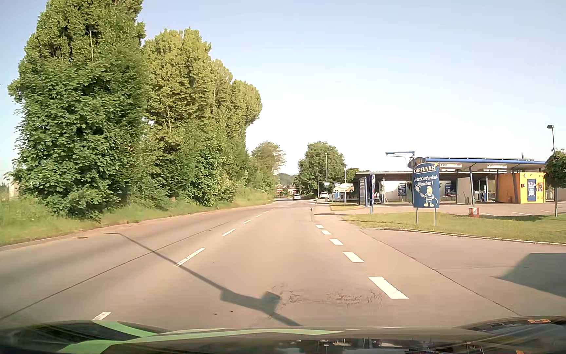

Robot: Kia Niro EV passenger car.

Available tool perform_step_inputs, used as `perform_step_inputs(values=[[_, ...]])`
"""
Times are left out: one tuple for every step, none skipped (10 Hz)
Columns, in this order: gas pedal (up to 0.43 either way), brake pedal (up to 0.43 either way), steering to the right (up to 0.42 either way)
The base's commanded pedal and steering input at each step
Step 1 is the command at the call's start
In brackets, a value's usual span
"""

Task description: Follow the waypoints while adhering to traffic rules and regulations

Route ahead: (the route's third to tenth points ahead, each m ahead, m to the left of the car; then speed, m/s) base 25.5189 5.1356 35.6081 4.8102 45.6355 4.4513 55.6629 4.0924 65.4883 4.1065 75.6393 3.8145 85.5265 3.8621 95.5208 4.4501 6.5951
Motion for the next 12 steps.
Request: perform_step_inputs(values=[[0.0,0.238,0.128],[0.0,0.244,0.138],[0.0,0.262,0.142],[0.0,0.268,0.142],[0.0,0.268,0.14],[0.0,0.274,0.134],[0.0,0.262,0.125],[0.0,0.256,0.115],[0.0,0.25,0.104],[0.0,0.238,0.096],[0.0,0.238,0.083],[0.0,0.232,0.059]])
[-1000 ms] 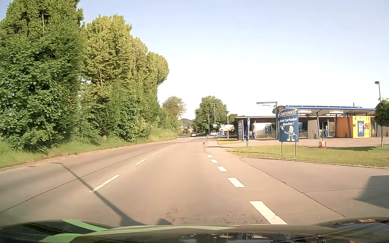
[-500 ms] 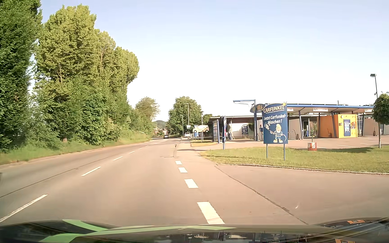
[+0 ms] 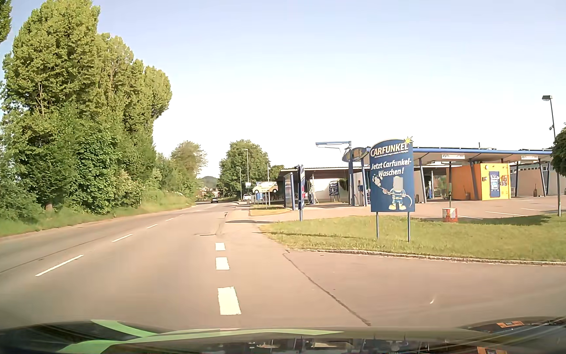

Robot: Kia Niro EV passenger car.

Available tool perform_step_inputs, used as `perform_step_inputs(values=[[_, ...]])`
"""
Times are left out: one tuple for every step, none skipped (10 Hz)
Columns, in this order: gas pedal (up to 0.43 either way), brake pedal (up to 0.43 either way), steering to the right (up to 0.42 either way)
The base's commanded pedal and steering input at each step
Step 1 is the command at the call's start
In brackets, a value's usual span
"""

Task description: Follow the waypoints while adhering to traffic rules and regulations

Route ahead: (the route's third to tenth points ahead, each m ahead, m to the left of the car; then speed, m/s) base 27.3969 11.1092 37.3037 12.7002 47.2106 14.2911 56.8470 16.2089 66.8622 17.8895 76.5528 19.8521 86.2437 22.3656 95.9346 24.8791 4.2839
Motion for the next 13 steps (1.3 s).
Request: perform_step_inputs(values=[[0.0,0.232,0.037],[0.0,0.232,0.01],[0.0,0.232,-0.016],[0.0,0.201,-0.042],[0.0,0.177,-0.079],[0.0,0.177,-0.107],[0.0,0.171,-0.149],[0.0,0.183,-0.186],[0.0,0.189,-0.209],[0.0,0.195,-0.211],[0.0,0.201,-0.209],[0.0,0.213,-0.207],[0.0,0.232,-0.208]])
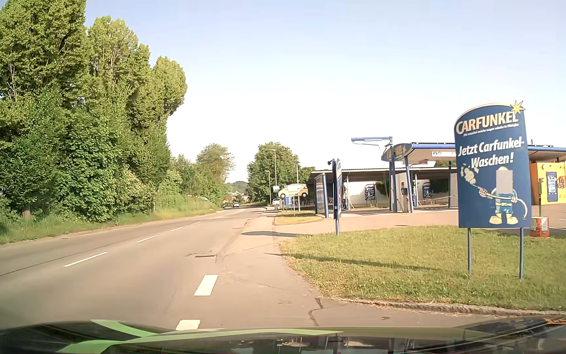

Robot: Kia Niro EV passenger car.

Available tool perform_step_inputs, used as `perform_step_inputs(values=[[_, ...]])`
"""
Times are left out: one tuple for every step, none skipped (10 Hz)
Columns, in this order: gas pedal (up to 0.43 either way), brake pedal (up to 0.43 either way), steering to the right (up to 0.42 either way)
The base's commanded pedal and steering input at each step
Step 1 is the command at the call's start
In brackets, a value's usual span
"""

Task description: Follow the waypoints while adhering to traffic rules and regulations

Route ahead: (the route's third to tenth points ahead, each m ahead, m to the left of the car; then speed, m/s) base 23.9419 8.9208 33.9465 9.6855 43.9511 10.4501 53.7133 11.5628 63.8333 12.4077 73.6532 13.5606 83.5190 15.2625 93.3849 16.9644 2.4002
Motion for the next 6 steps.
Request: perform_step_inputs(values=[[0.0,0.232,-0.194],[0.0,0.238,-0.157],[0.0,0.244,-0.115],[0.0,0.25,-0.092],[0.0,0.25,-0.067],[0.0,0.238,-0.048]])
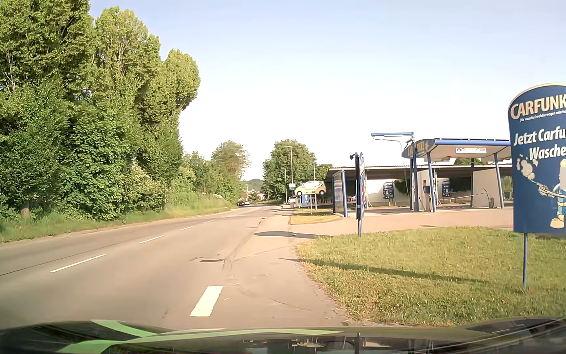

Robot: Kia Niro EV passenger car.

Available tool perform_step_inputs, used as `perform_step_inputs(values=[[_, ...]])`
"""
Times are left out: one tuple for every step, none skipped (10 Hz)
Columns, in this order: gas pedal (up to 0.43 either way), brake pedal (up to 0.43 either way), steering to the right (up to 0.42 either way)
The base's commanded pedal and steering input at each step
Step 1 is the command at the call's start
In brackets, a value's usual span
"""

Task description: Follow the waypoints while adhering to traffic rules and regulations

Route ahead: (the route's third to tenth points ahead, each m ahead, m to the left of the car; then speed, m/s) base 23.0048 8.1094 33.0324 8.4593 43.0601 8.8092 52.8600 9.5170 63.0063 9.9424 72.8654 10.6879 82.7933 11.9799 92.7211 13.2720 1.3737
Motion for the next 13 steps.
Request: perform_step_inputs(values=[[0.0,0.232,-0.035],[0.0,0.232,-0.023],[0.0,0.232,-0.016],[0.0,0.226,-0.013],[0.0,0.22,-0.009],[0.0,0.201,-0.008],[0.0,0.195,-0.007],[0.0,0.195,-0.007],[0.0,0.195,-0.007],[0.0,0.195,-0.007],[0.0,0.195,-0.007],[0.0,0.195,-0.007],[0.0,0.201,-0.007]])
